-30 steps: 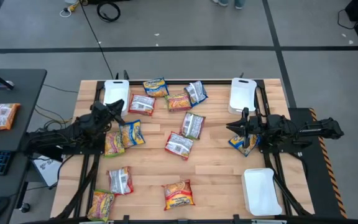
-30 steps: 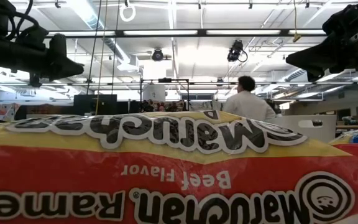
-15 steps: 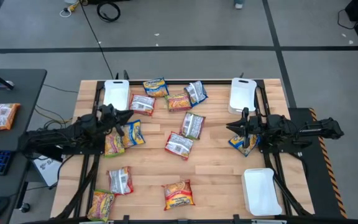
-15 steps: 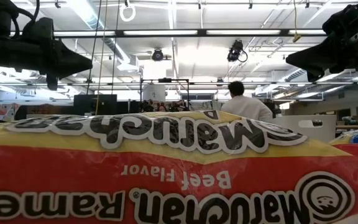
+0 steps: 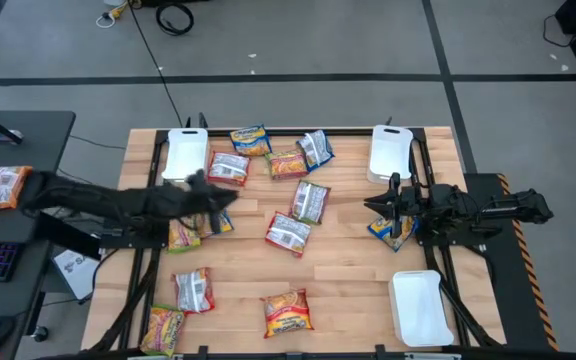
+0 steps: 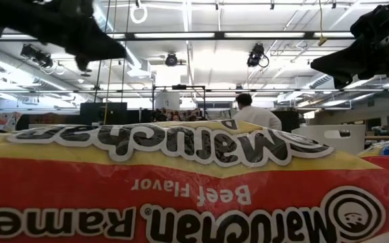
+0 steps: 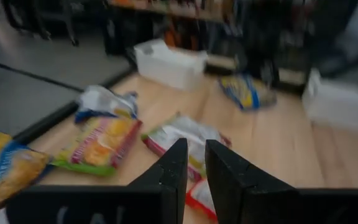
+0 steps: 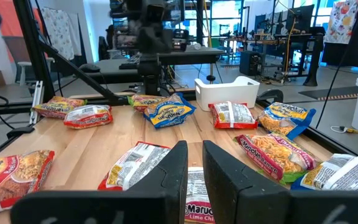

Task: Sort Maruchan noodles
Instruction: Put the blue noodle pack into the top left white bin

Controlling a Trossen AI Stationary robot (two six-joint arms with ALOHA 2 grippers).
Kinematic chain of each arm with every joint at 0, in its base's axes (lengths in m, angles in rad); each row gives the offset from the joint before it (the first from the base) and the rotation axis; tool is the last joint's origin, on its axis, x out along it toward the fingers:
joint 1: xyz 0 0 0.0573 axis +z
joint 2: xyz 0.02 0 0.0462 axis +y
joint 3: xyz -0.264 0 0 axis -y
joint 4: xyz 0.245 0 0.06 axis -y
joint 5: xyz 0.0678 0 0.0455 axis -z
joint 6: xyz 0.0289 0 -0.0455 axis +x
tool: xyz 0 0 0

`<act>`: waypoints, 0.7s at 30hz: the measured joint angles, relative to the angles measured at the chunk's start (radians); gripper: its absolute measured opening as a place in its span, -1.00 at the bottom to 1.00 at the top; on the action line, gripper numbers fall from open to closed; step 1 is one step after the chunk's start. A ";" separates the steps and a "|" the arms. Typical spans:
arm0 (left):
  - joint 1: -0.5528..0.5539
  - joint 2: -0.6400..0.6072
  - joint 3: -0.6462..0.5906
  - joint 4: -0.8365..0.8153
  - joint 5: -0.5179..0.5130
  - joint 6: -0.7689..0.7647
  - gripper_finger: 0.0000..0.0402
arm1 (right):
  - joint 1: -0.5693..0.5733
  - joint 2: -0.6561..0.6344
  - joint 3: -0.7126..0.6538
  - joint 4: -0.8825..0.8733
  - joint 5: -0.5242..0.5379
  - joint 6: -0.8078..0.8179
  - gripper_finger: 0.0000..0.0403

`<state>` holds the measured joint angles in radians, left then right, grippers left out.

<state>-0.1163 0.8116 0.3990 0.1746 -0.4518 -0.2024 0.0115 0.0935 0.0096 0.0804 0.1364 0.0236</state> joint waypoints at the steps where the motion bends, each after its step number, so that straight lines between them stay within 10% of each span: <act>1: -0.014 0.059 0.035 -0.020 0.000 0.005 -0.69 | 0.000 0.000 0.000 0.000 0.000 0.000 -0.72; 12: -0.037 0.572 0.553 -0.788 0.125 -0.100 -0.18 | 0.000 0.000 0.000 0.000 0.000 0.000 -0.72; 21: 0.006 0.857 0.768 -1.037 0.287 -0.023 0.31 | 0.000 0.000 0.000 0.000 0.000 0.000 -0.72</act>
<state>-0.1105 1.6686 1.1673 -0.8621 -0.1653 -0.2258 0.0113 0.0937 0.0094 0.0807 0.1364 0.0235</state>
